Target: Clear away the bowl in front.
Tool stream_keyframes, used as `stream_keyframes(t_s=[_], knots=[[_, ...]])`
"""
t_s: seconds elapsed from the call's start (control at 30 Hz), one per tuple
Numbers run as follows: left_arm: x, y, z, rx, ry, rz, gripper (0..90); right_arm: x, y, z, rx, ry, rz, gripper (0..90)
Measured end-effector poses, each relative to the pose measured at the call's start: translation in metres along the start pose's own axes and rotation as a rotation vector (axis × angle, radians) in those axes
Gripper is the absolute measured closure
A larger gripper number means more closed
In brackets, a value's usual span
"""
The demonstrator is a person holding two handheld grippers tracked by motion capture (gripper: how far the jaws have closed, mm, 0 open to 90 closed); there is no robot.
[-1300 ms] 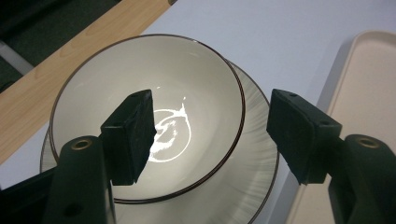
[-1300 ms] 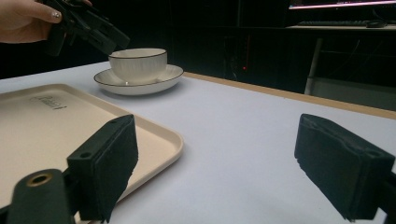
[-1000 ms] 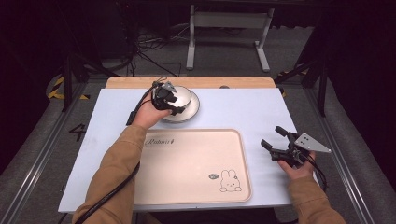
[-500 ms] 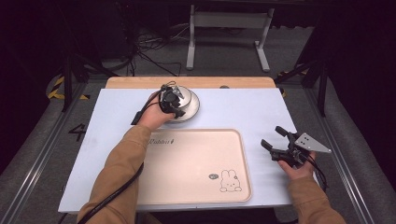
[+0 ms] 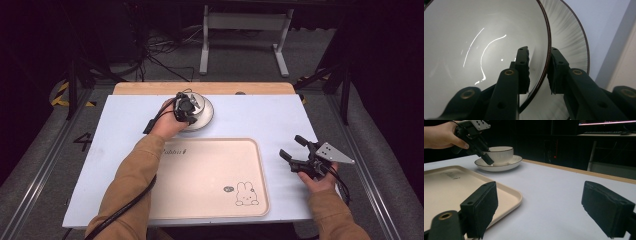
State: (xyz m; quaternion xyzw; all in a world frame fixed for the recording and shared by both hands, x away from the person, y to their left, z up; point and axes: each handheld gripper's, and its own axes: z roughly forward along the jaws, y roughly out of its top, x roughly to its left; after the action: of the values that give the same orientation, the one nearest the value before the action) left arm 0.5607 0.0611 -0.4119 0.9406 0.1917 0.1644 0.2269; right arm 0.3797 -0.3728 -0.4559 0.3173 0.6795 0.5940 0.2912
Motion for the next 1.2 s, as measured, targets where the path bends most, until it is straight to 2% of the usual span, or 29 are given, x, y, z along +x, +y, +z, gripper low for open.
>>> stream_keyframes(t_s=[0.2,0.23,0.33,0.73,0.8,0.93,1.2], knots=[[-0.004,0.005,0.0,0.015,0.006,0.032,82.1,0.0,0.0,0.0,0.0,-0.001,-0.001,14.2],[-0.006,0.007,0.0,0.026,0.019,0.034,82.3,0.0,0.0,0.0,-0.001,-0.001,-0.001,14.2],[-0.007,0.009,0.0,0.041,0.024,0.038,82.4,0.0,0.0,0.0,0.0,0.0,-0.005,14.2],[-0.009,0.009,-0.003,0.041,0.042,0.04,82.2,0.0,0.0,0.0,-0.001,-0.001,-0.004,14.2],[-0.008,0.009,-0.007,0.034,0.027,0.028,82.1,0.0,0.0,0.0,-0.001,-0.001,-0.003,14.2],[-0.009,0.008,-0.013,0.045,0.033,0.033,82.0,0.0,0.0,0.0,0.001,0.0,-0.001,14.3],[-0.011,0.004,-0.029,0.017,0.023,0.016,82.0,0.0,0.0,0.0,0.003,0.001,0.0,14.4]])
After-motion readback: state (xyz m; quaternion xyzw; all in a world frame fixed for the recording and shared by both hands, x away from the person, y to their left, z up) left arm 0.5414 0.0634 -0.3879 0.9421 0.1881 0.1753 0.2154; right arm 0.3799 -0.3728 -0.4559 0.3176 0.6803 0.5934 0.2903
